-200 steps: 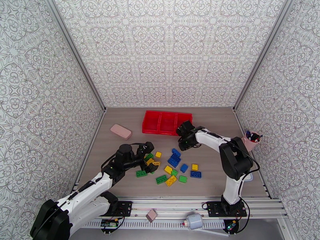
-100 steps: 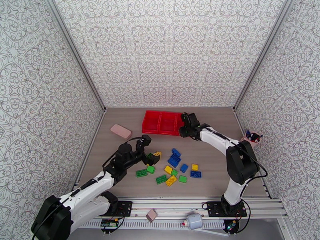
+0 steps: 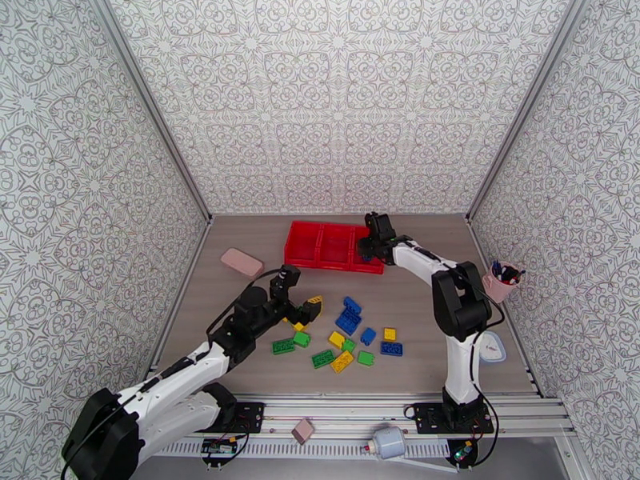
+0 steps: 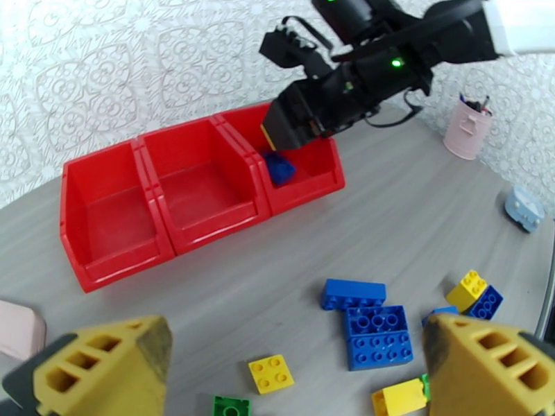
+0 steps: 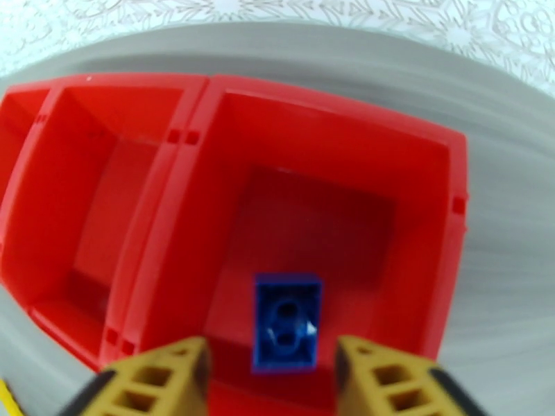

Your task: Sort the legos into containers by color

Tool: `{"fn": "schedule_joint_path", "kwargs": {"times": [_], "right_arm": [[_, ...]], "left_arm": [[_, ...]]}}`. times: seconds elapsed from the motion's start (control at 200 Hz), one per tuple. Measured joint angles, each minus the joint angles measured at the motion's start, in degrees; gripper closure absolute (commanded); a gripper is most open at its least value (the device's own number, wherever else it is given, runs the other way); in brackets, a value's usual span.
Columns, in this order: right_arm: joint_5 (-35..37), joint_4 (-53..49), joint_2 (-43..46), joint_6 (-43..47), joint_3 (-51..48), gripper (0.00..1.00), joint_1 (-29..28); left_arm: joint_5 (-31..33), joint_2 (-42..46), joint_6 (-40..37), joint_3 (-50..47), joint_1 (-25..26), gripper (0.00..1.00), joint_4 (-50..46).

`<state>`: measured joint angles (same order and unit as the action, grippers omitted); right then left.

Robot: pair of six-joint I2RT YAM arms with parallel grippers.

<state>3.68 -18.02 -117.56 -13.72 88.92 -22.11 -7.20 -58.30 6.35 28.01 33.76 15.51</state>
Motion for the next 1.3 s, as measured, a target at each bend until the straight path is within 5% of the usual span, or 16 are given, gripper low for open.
{"fn": "schedule_joint_path", "kwargs": {"times": [0.435, 0.79, 1.3], "right_arm": [[-8.8, 3.4, 19.1, 14.3, -11.9, 0.01, 0.1], [-17.4, 2.6, 26.7, 23.2, -17.7, 0.0, 0.1], [-17.7, 1.4, 27.5, 25.2, -21.8, 0.0, 0.1]], "left_arm": [[13.3, -11.9, 11.6, 20.0, 1.0, 0.0, -25.1], [16.4, -27.8, 16.7, 37.3, 3.4, 0.02, -47.7], [14.5, -44.5, 19.4, 45.4, 6.5, 0.35, -59.0]]}}
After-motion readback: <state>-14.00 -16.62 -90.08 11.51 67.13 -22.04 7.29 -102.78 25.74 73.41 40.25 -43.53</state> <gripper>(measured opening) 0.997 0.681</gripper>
